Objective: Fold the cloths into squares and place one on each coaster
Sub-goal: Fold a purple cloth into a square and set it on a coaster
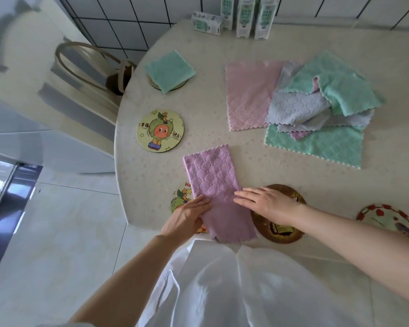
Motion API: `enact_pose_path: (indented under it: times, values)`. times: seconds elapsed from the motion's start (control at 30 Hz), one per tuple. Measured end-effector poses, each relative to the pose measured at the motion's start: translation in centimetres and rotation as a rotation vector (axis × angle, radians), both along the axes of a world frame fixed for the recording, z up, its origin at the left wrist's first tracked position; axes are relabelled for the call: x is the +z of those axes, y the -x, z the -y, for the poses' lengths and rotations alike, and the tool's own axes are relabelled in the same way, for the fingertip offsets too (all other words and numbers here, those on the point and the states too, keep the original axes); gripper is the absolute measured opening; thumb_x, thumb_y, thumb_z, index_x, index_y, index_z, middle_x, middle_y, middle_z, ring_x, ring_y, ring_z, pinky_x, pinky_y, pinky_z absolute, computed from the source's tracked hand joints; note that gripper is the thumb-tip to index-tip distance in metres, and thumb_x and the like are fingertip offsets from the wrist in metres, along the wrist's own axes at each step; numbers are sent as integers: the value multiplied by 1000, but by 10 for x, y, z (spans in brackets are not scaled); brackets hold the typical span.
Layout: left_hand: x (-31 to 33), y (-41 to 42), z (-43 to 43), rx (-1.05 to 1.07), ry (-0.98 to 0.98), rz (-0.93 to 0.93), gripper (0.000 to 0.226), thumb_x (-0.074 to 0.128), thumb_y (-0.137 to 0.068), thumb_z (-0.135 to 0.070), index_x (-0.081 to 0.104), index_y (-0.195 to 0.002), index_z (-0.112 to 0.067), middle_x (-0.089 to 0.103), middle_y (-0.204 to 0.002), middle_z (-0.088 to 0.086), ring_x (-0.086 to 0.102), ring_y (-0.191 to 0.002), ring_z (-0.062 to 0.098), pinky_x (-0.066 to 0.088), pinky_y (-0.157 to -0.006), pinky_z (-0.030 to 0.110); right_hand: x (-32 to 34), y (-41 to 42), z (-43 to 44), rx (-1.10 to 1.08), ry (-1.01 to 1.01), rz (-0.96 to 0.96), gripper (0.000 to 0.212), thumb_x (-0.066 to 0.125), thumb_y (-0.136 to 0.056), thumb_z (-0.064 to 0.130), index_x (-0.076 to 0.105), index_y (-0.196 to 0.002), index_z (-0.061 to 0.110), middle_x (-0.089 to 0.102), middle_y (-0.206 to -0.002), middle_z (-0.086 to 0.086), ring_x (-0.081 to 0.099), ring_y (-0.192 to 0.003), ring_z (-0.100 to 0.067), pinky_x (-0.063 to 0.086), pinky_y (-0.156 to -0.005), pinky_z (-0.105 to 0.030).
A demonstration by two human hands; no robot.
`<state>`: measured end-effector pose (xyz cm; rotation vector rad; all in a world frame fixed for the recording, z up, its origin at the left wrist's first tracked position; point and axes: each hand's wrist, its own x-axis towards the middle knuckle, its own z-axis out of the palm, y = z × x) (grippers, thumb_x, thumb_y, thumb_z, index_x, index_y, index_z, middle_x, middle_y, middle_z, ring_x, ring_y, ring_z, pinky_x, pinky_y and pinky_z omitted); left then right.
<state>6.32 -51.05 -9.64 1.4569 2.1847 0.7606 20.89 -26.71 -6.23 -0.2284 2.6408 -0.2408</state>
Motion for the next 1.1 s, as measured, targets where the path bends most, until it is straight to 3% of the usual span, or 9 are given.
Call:
enact_pose_path:
  times: [0.2, 0.27, 0.37, 0.43, 0.5, 0.6, 0.73, 0.83, 1.1]
  values:
    - [13, 2, -6, 220, 48, 135, 41, 68, -79, 0, 67, -118, -15, 67, -119, 4, 59, -114, 12, 49, -96, 28, -23, 4, -4, -66, 115, -248, 69, 66, -71, -7, 51, -133, 18, 57, -131, -1, 55, -117, -21, 49, -94, -33]
    - [19, 6, -11, 279, 122, 190, 38, 65, -81, 0, 70, -113, -20, 74, -101, 0, 70, -89, 15, 55, -78, 24, -25, 10, -9, -105, 203, -231, 61, 70, -73, 2, 54, -130, 18, 59, -126, 2, 54, -113, -20, 49, -94, -33]
    - [28, 16, -22, 382, 205, 286, 29, 59, -84, -1, 73, -97, -23, 66, -74, -5, 59, -57, 7, 47, -55, 15, -24, 22, -13, -246, 367, -197, 42, 66, -80, 8, 62, -121, 17, 65, -114, 3, 55, -102, -19, 48, -88, -30]
    - [27, 25, -30, 468, 252, 369, 16, 58, -89, -8, 70, -84, -18, 68, -74, 1, 65, -61, 18, 55, -59, 33, -18, 32, -13, -396, 458, -108, 29, 60, -85, 9, 67, -111, 19, 68, -101, 4, 54, -90, -16, 45, -80, -28]
    - [25, 35, -38, 547, 297, 470, 15, 57, -93, -18, 69, -85, -14, 70, -78, 5, 68, -63, 21, 58, -60, 38, -14, 44, -14, -550, 483, 23, 16, 53, -90, 11, 68, -96, 16, 68, -86, 1, 55, -77, -15, 42, -70, -28]
    - [21, 46, -49, 686, 285, 635, 20, 59, -92, -24, 67, -79, -12, 70, -81, 12, 69, -69, 25, 60, -60, 36, -12, 59, -14, -707, 487, 79, 26, 45, -98, 23, 59, -79, 13, 59, -70, 2, 52, -61, -13, 38, -59, -28]
    - [13, 53, -57, 788, 291, 704, 25, 62, -91, -26, 67, -80, -4, 70, -83, 18, 71, -71, 30, 60, -59, 38, -20, 71, -13, -925, 506, 41, 41, 47, -97, 30, 43, -62, 9, 45, -55, -4, 40, -52, -16, 27, -52, -30]
    - [8, 53, -58, 821, 322, 690, 30, 63, -90, -30, 67, -83, -2, 70, -81, 16, 71, -64, 26, 60, -60, 45, -23, 77, -12, -993, 512, 58, 42, 47, -96, 32, 40, -60, 11, 42, -56, -6, 39, -53, -17, 26, -52, -30]
    - [10, 48, -55, 859, 258, 746, 27, 58, -93, -28, 65, -78, -7, 67, -81, 12, 69, -67, 24, 61, -62, 41, -16, 91, -6, -1019, 580, -46, 25, 53, -93, 32, 50, -76, 14, 49, -61, 2, 45, -56, -14, 32, -52, -27]
